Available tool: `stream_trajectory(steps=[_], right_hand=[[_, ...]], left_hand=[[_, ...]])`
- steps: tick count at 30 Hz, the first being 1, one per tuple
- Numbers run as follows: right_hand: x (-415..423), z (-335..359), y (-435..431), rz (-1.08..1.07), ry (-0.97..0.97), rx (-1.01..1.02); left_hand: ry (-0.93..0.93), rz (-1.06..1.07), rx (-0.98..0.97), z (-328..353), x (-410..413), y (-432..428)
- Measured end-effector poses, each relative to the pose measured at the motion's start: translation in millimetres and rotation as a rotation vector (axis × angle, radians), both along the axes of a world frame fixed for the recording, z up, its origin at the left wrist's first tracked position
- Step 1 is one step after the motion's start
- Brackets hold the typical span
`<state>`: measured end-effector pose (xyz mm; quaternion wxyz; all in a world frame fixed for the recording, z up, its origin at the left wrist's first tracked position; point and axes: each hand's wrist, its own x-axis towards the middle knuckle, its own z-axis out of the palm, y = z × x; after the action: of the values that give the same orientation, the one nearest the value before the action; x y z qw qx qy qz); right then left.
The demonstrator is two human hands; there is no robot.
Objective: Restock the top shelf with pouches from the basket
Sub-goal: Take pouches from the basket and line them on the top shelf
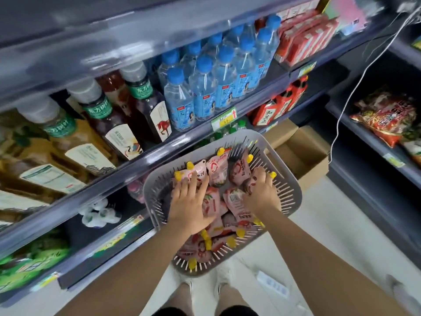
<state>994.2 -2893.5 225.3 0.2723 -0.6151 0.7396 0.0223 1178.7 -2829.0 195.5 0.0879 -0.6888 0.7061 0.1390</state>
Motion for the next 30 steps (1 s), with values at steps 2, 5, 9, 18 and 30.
stream_trajectory(steps=[2, 5, 9, 18, 30], right_hand=[[0, -7, -15, 0.013, -0.016, -0.023], [6, -14, -39, 0.077, -0.023, -0.012], [14, -33, -58, 0.089, -0.118, -0.018], [1, -8, -62, 0.193, -0.207, -0.151], [-7, 33, -59, 0.372, -0.523, -0.076]], left_hand=[[0.004, 0.044, -0.005, -3, -5, -2], [0.014, 0.094, -0.013, -6, -13, -6], [-0.027, 0.132, -0.042, -6, -25, -8], [0.117, 0.149, -0.103, -7, -51, -22], [0.697, 0.315, -0.173, 8, -67, -37]])
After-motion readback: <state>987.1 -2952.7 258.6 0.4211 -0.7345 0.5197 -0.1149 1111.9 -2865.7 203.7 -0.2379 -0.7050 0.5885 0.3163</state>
